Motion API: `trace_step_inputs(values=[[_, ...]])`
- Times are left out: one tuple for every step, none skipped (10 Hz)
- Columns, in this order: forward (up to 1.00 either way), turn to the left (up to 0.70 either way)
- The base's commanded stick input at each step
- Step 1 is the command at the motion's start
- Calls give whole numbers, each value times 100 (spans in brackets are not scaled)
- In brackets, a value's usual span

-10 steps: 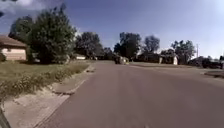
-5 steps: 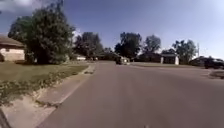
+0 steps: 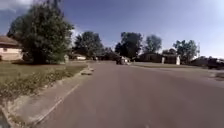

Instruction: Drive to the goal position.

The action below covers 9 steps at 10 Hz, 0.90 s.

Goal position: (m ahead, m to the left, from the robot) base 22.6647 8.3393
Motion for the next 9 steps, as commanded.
trace_step_inputs(values=[[100,0],[100,0],[100,0],[100,0],[100,0],[100,0],[100,0],[100,0],[100,0]])
